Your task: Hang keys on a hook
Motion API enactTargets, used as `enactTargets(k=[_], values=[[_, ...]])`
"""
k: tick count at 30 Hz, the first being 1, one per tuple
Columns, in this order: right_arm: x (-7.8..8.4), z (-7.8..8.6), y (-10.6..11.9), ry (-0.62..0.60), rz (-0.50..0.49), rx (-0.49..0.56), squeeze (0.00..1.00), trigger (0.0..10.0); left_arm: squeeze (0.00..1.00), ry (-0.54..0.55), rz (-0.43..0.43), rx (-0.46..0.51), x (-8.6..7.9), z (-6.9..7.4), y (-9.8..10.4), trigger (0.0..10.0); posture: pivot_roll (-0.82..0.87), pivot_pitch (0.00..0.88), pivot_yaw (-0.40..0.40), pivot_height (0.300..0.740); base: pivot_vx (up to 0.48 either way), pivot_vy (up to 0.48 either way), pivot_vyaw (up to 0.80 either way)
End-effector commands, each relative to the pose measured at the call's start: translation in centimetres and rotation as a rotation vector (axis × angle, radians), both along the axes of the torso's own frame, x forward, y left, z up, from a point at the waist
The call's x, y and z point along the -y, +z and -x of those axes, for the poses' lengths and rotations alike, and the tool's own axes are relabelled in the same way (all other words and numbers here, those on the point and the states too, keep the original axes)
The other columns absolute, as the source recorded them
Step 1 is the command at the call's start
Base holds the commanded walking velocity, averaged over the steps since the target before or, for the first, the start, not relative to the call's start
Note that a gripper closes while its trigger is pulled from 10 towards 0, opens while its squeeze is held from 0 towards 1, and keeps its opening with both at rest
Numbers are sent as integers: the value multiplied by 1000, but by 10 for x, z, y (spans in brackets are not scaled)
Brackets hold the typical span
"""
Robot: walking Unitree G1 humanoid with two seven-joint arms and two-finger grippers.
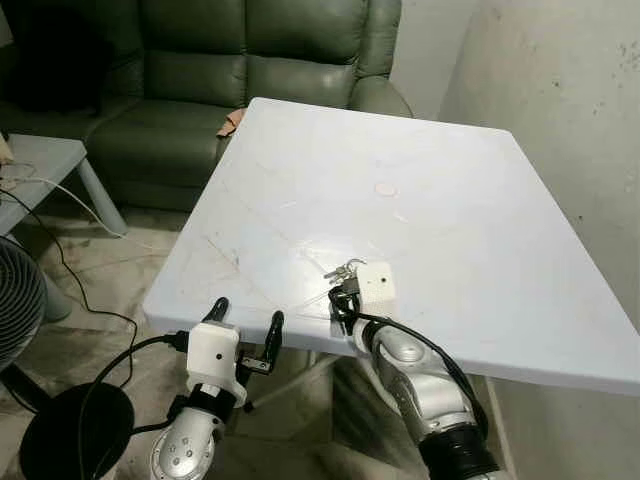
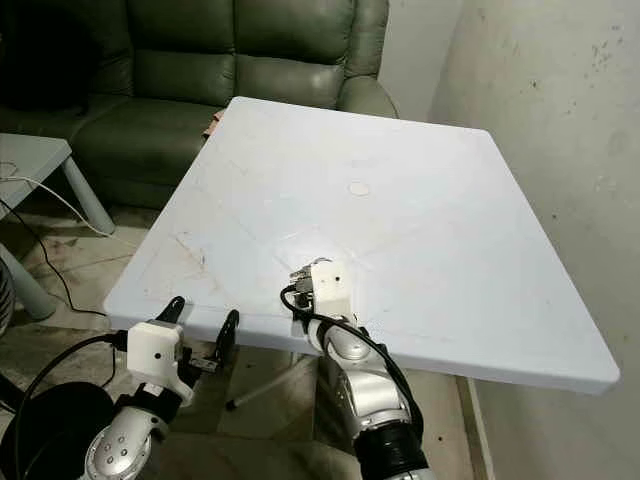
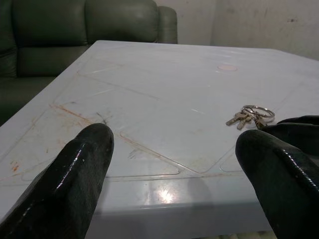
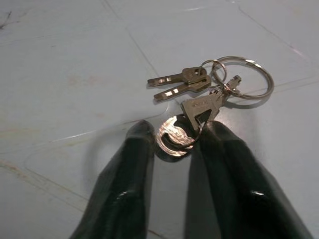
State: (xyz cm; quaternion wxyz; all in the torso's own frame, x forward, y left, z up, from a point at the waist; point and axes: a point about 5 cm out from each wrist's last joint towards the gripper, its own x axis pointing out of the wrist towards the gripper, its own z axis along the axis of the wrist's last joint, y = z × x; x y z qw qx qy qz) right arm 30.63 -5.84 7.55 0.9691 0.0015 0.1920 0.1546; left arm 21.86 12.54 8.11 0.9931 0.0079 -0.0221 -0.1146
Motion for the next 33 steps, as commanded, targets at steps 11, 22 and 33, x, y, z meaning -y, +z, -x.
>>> enactTargets(k=[11,22,33], values=[[-3,-1,-1,-8,3,-17,0,1451,0,8,-1,6,0,1,5,10000,4,0,-80,740,0,0,0],[-3,-3,0,-12,-35,-15,1000,10000,0,8,-2,7,1,0,4,10000,6,0,-84,740,0,0,0],[-5,-5,6,-2,-71,16,1000,10000,0,3,-2,11,1,-2,4,10000,7,0,-85,740,0,0,0]])
